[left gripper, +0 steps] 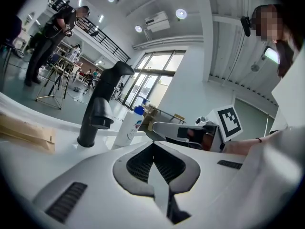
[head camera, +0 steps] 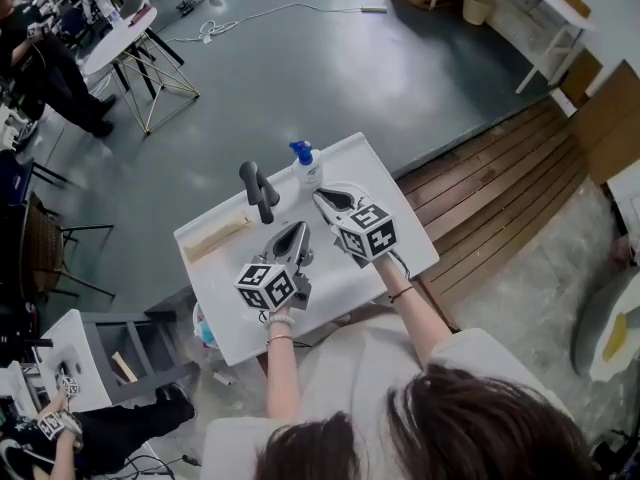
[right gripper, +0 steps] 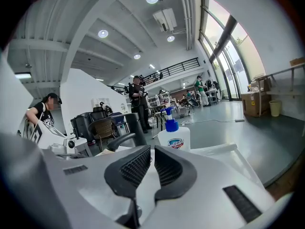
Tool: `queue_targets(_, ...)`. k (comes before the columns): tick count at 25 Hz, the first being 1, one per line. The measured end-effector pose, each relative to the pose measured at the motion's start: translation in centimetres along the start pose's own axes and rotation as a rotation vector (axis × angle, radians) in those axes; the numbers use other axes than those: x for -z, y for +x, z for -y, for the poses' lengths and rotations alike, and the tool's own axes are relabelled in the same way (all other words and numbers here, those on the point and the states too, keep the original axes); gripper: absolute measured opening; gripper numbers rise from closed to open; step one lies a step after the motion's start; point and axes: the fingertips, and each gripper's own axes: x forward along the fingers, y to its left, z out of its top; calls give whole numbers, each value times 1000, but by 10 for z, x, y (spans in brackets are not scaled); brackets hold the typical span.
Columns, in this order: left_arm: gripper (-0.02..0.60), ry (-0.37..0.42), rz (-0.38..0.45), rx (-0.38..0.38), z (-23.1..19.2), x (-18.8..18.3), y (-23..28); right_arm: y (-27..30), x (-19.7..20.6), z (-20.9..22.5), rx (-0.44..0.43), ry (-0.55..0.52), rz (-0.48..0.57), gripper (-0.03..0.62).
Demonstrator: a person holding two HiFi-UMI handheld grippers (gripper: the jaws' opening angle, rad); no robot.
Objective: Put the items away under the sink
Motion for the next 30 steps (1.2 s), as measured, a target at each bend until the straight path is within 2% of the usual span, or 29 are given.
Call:
queue_targets(6, -3, -16, -2, -33, -8, 0, 2, 11, 0, 5, -23, -12, -19, 25)
queue_targets(7, -3, -17, -3, -35, -9, 1, 3, 13, 1, 7, -26, -4, -22, 35)
queue_targets(10, -3, -19, -12, -42, -12, 4, 5, 18, 4, 12, -25, 32, -24, 122)
queue_targets(15, -3, -25, -25, -49, -16, 8, 8, 24, 8, 22, -1, 47, -26, 151)
queue_targets(18, -3, -27, -29, -47, -16, 8, 12, 28, 10, 27, 11, 56, -28, 190)
queue_targets(30, -3, -17, -46, -60, -21, 11, 13, 50, 17, 40, 69, 16, -39, 292)
